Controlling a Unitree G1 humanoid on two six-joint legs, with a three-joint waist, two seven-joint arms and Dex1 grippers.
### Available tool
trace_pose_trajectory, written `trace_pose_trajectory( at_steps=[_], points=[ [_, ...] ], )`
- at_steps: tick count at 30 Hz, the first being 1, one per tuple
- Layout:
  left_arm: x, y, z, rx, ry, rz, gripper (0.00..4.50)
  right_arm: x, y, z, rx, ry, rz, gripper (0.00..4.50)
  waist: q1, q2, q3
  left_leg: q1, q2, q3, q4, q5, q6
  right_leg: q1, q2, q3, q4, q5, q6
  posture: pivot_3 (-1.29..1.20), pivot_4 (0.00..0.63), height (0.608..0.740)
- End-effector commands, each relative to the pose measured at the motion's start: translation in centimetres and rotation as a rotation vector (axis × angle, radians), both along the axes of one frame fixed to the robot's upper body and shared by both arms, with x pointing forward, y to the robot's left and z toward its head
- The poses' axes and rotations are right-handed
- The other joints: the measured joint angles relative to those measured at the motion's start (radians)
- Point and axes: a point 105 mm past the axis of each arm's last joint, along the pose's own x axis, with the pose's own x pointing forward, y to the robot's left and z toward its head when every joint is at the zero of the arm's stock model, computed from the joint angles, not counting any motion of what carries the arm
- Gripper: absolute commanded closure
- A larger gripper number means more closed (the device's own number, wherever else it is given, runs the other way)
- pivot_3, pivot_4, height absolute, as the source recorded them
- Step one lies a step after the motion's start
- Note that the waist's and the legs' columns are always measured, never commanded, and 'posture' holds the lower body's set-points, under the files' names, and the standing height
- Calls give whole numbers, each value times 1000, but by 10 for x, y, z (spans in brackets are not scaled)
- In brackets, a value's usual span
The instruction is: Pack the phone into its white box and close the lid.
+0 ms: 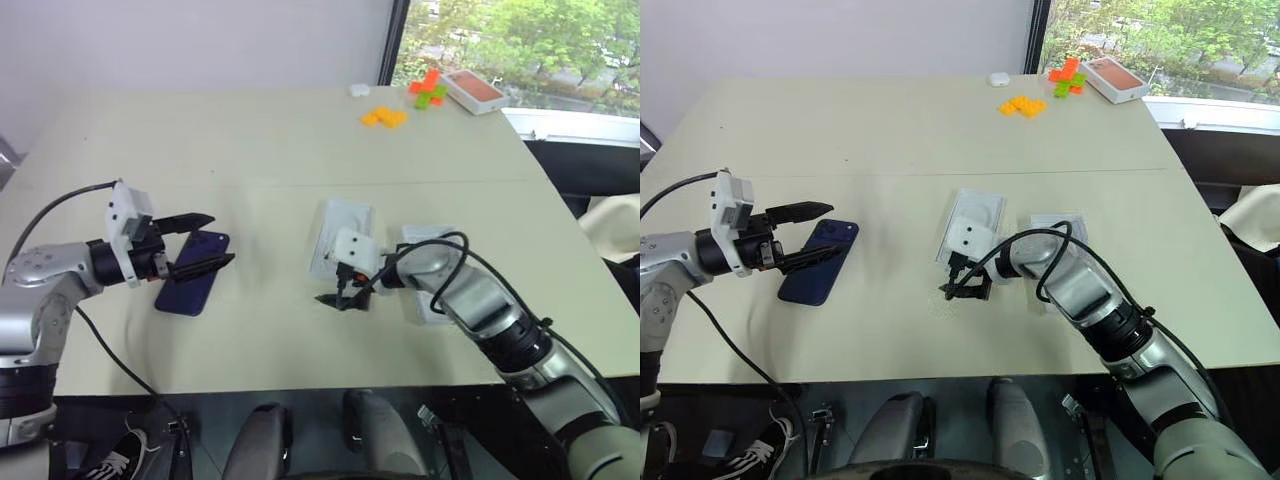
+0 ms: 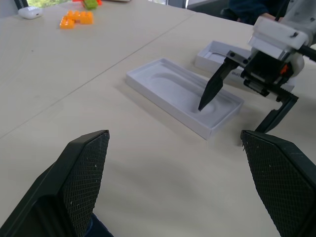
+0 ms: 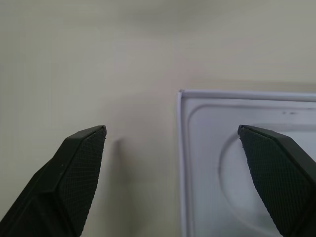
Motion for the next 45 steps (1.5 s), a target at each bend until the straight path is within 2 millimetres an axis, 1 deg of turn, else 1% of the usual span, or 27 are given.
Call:
trace_pose_trajectory(
  at_steps=[1, 8, 11, 13, 18, 20, 22, 26, 30, 32, 34, 37, 40, 42, 45],
  points=[
    [-4, 1, 12, 28, -57, 4, 19, 0, -5, 4, -19, -17, 3, 0, 0, 0, 0, 0, 0, 0, 0, 0, 0, 0, 0, 0, 0, 0, 0, 0, 150, 740],
    [-4, -2, 13, 52, -89, 13, 19, -1, -12, -1, -36, -9, -3, 0, 0, 0, 0, 0, 0, 0, 0, 0, 0, 0, 0, 0, 0, 0, 0, 0, 150, 740],
    [-2, -3, 14, 56, -99, 16, 0, -1, -12, 0, -29, -9, -3, 819, -1, 0, 0, 0, 0, 0, 0, 0, 0, 0, 0, 0, 0, -1, -2, 0, 150, 740],
    [-1, -3, 15, 52, -100, 18, 0, -1, -14, -1, -42, -22, 0, 1798, -1, 0, 0, 0, 0, 0, 0, 0, 0, 0, 0, 0, 0, -1, -1, 0, 150, 740],
    [1, -4, 14, 59, -115, 25, 0, 2, -17, 0, -53, -51, -6, 1798, 0, 0, 0, 0, 0, 0, 0, 0, 0, 0, 0, 0, 0, 0, 0, 0, 150, 740],
    [2, -5, 14, 61, -119, 27, 0, 2, -19, -2, -59, -51, -3, 2295, 0, 0, 0, 0, 0, 0, 0, 0, 0, 0, 0, 0, 0, 0, 0, 0, 150, 740],
    [2, -6, 14, 63, -125, 23, 0, 4, -21, -3, -73, -58, -6, 3117, 0, 0, 0, 0, 0, 0, 0, 0, 0, 0, 0, 0, 0, 0, 0, 0, 150, 740],
    [3, -8, 15, 54, -127, 20, 0, 4, -22, -1, -80, -69, 8, 3117, 0, 0, 0, 1, 0, 0, 0, 0, 0, 1, 0, 0, 0, -2, -3, 0, 150, 740],
    [4, -8, 15, 51, -127, 20, 0, 6, -22, 4, -65, -89, 4, 3117, 0, 0, 0, 1, 0, 0, 0, 0, 0, 1, 0, 0, 0, 0, 0, 0, 150, 740],
    [3, -8, 14, 53, -122, 15, 0, 4, -24, 9, -51, -94, 27, 3117, 0, 0, 0, 1, 0, 0, 0, 0, 0, 1, 0, 0, 0, 0, 0, 0, 150, 740],
    [3, -7, 13, 52, -121, 16, 0, -8, -25, 19, -2, -72, 101, 3117, 3, 0, 0, 0, 0, 0, 0, 0, 0, 1, 0, 0, 0, 0, 0, 0, 150, 740],
    [4, -6, 11, 55, -121, 21, 0, -18, -27, 26, 22, -82, 174, 3117, 2, 0, 0, 0, 0, 0, 0, 0, 0, 1, 0, 0, -1, 0, 0, 0, 150, 740],
    [4, -6, 11, 56, -125, 19, 0, -33, -34, 27, 26, -66, 265, 3117, 2, 0, 0, 0, 0, 0, 0, 0, 0, 1, 0, 0, -1, 0, 0, 0, 150, 740],
    [4, -6, 11, 55, -126, 17, 0, -40, -37, 25, 24, -53, 303, 3117, 1, 0, 0, 0, 0, 0, 0, 0, 0, 1, 0, 0, -1, 0, 0, 0, 150, 740],
    [5, -5, 10, 59, -127, 19, 0, -22, -36, 21, 5, -103, 227, 3117, -4, 0, 0, 1, 1, 1, 0, 0, 0, 1, 1, 0, -1, -1, -1, 0, 150, 740]
  ],
)
